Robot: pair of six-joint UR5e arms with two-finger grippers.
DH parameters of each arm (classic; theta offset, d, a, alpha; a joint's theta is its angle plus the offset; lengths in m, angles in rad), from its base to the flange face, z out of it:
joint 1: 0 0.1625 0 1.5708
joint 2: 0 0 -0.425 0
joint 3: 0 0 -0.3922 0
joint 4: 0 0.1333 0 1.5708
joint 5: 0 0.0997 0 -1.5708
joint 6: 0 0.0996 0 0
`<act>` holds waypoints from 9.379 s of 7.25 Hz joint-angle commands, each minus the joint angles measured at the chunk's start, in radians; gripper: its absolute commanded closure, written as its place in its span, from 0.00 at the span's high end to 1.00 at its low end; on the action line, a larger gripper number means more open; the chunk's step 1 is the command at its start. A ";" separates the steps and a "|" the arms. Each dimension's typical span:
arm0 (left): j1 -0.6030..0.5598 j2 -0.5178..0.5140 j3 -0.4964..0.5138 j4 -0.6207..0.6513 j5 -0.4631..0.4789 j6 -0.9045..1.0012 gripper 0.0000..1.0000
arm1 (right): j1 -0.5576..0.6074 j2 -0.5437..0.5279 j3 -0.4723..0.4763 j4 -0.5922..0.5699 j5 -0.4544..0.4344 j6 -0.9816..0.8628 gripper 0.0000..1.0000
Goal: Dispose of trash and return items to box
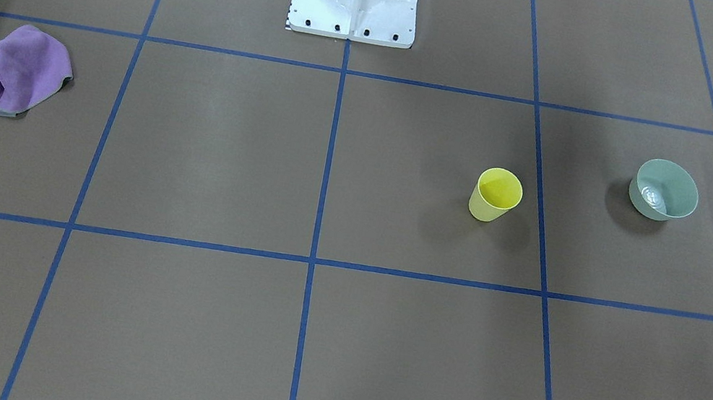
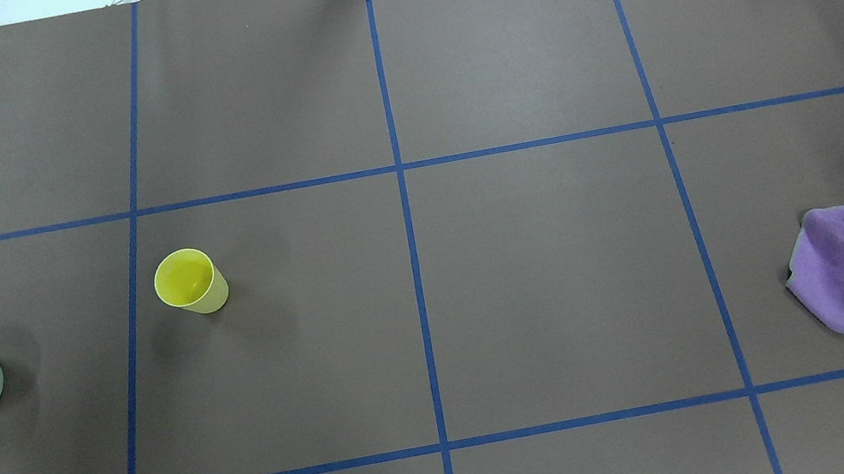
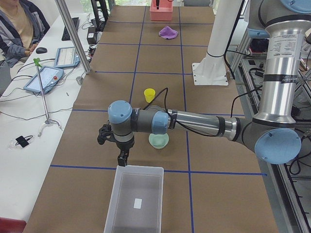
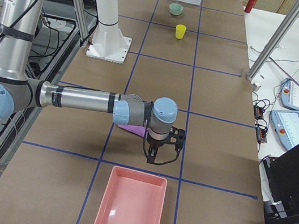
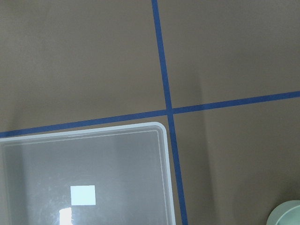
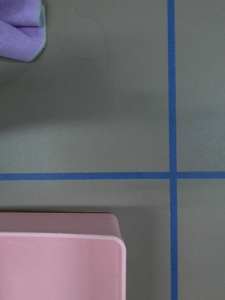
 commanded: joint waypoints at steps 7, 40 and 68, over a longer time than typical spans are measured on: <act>0.003 0.012 -0.009 -0.031 -0.015 0.001 0.97 | 0.000 0.000 0.011 0.000 0.006 0.003 1.00; -0.082 -0.126 0.373 -0.001 -0.183 0.415 0.00 | -0.076 0.034 0.009 0.108 0.023 0.156 1.00; 0.245 -0.114 0.150 -0.387 -0.238 -0.769 0.95 | -0.487 -0.090 0.093 0.416 0.037 0.651 0.00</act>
